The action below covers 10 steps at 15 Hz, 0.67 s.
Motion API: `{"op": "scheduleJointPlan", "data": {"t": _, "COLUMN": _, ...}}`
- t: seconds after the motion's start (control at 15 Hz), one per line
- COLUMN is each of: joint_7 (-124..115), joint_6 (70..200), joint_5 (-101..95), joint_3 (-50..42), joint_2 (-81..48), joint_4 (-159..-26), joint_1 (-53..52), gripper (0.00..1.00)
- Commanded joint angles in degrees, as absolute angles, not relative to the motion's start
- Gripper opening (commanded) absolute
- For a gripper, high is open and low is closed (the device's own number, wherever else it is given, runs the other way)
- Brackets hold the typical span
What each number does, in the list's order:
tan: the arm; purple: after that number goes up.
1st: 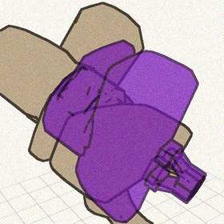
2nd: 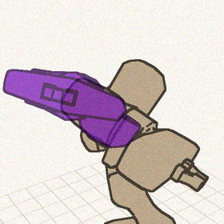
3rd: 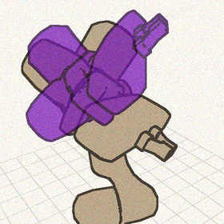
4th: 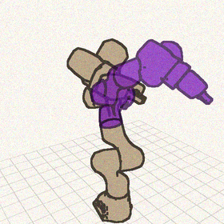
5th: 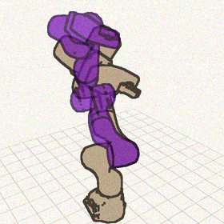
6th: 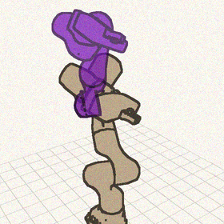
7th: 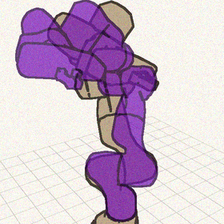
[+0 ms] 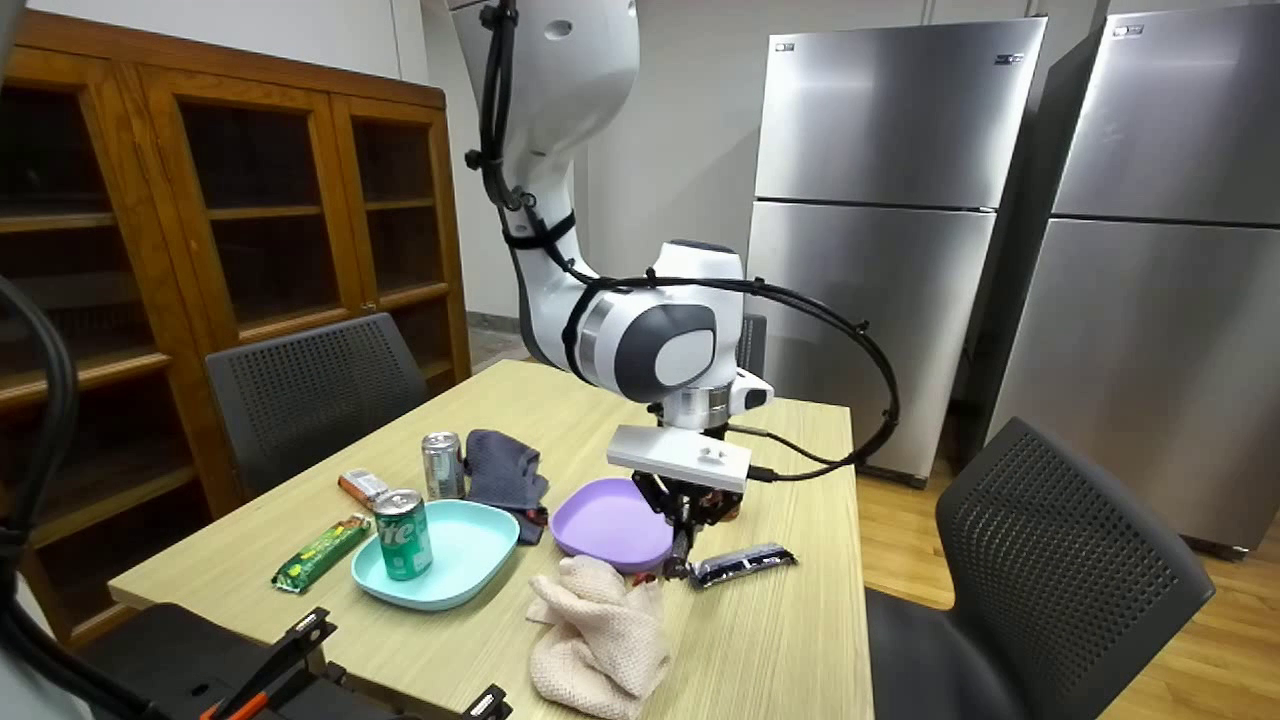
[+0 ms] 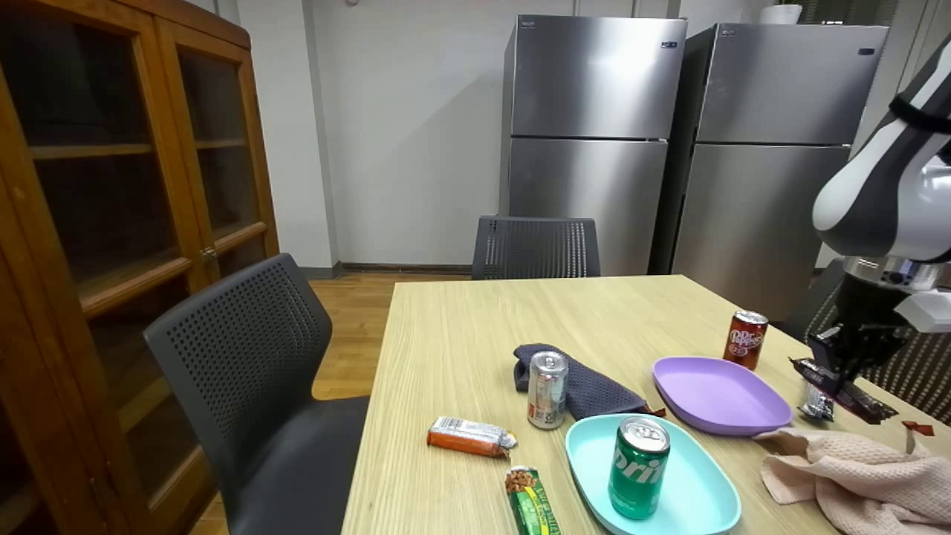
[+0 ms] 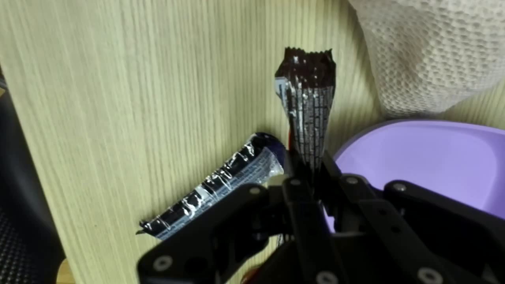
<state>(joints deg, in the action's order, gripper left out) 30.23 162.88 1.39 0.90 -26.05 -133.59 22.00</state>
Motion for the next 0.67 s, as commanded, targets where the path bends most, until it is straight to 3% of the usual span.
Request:
{"op": "scheduleJointPlan", "data": {"t": 0.0, "joint_7": 27.8, "joint_6": 160.9, "joint_5": -0.5, "joint_3": 1.0, "joint_2": -24.5, "joint_4": -133.6, "joint_1": 18.7, "gripper": 0.04}}
{"op": "scheduleJointPlan", "data": {"t": 0.6, "joint_7": 26.6, "joint_6": 159.2, "joint_5": 0.9, "joint_3": 4.7, "joint_2": -27.0, "joint_4": -130.0, "joint_1": 14.2, "gripper": 0.04}}
